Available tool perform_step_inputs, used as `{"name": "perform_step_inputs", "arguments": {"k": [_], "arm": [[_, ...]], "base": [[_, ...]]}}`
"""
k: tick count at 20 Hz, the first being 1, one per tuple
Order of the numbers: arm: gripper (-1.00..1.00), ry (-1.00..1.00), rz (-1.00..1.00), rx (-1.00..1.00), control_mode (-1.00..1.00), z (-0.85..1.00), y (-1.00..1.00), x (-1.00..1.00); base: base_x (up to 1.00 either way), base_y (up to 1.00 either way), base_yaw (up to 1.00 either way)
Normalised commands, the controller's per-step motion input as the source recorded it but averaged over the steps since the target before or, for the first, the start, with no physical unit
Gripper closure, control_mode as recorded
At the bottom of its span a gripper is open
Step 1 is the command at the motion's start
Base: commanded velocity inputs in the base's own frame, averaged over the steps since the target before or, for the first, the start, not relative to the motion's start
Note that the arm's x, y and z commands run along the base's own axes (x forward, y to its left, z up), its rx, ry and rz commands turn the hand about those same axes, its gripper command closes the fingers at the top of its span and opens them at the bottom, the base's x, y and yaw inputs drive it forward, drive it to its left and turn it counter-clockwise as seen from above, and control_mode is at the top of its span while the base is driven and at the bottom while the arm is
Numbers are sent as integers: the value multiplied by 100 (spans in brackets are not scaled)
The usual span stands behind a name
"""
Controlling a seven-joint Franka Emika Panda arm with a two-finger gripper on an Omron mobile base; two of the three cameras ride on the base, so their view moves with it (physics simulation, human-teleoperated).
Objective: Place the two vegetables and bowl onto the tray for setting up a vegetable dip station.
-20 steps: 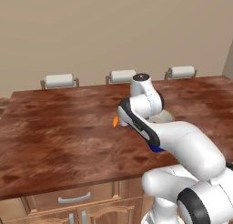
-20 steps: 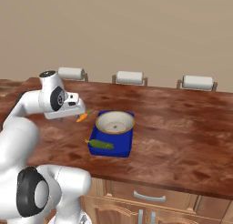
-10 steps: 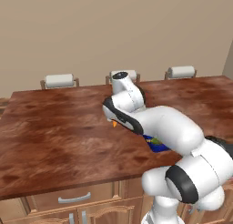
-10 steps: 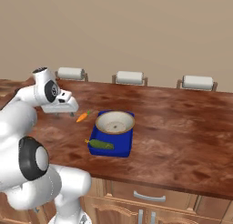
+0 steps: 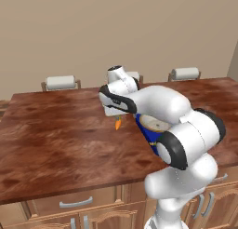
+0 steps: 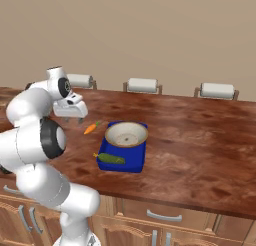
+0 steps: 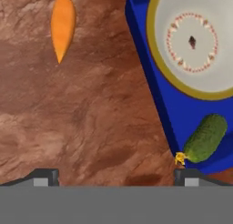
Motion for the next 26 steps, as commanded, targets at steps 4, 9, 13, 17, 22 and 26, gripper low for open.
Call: {"name": "perform_step_inputs", "arguments": {"k": [4, 9, 13, 17, 22, 26], "arm": [[-100, 8, -13, 3, -100, -9, 0, 31], [-100, 1, -11, 6, -100, -18, 0, 25], [-100, 0, -10, 7, -100, -21, 0, 27], [-100, 0, -6, 7, -100, -22, 0, 18], [-100, -5, -5, 5, -100, -18, 0, 22], [-100, -14, -2, 4, -100, -17, 0, 17]], "base": [[0, 0, 0], [0, 0, 0], [0, 0, 0], [0, 0, 0], [0, 0, 0], [0, 0, 0]]}}
